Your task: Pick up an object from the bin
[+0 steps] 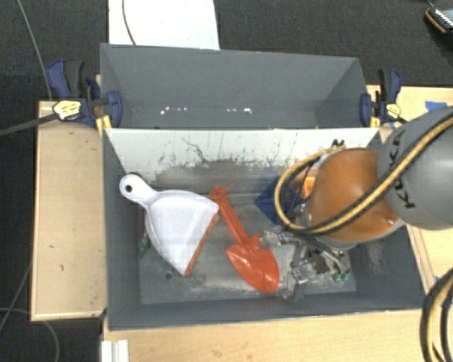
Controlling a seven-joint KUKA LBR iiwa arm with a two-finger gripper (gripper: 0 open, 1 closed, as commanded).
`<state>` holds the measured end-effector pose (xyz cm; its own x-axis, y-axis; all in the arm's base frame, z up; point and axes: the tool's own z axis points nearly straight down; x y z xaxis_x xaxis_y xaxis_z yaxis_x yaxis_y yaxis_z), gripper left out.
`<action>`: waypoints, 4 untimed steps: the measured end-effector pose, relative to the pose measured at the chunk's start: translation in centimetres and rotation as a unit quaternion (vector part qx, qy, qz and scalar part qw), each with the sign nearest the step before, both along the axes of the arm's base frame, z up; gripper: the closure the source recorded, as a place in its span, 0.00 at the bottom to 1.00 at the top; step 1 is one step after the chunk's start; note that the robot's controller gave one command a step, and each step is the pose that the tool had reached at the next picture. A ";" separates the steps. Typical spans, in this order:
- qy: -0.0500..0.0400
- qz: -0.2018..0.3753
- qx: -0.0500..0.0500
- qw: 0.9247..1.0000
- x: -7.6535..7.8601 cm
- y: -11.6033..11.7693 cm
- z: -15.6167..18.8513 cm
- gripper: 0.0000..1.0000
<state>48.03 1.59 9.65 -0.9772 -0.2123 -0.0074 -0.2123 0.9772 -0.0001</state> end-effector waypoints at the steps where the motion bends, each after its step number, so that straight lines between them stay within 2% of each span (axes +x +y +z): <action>1: -0.011 -0.152 0.010 0.988 9.7 4.4 -2.5 0.00; 2: 0.003 -0.039 -0.001 0.999 0.5 2.9 -2.6 0.00; 3: -0.013 -0.097 0.009 0.995 10.6 1.5 -2.2 0.00; 4: 0.007 -0.044 0.000 0.999 1.7 0.4 -2.1 0.00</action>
Offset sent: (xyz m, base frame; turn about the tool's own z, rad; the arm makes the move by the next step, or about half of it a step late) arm 0.0078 0.0294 -0.0265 0.0761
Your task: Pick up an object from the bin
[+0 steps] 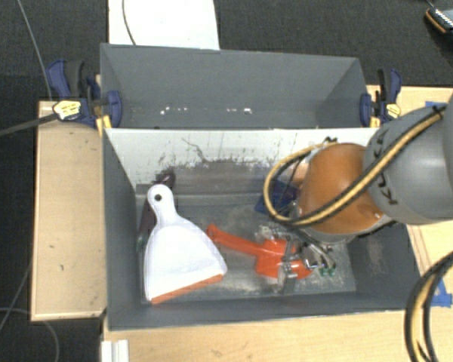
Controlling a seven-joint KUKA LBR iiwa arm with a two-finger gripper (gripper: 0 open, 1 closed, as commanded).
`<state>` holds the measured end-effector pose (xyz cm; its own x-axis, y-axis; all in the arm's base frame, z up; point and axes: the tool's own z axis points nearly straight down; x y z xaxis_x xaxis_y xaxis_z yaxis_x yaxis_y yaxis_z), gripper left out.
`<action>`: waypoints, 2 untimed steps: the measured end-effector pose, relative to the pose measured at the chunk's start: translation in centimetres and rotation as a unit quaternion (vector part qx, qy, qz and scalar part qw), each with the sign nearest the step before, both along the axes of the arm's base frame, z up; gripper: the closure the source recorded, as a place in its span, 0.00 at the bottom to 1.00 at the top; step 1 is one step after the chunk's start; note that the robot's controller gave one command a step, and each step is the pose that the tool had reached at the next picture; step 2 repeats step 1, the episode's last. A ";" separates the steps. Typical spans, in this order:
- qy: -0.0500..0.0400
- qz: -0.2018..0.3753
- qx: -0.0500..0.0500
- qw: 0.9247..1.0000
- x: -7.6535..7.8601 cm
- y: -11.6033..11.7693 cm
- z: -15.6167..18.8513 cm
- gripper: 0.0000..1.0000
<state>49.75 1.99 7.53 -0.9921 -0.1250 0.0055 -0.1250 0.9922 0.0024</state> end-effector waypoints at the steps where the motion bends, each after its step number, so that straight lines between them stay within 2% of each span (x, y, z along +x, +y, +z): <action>1: -0.024 -0.065 0.008 0.998 8.0 -1.2 -0.3 1.00; 2: -0.024 -0.065 0.008 0.998 8.0 -1.2 -0.3 1.00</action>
Offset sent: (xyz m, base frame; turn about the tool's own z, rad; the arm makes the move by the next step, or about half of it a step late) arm 0.0000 0.0000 0.0000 0.0000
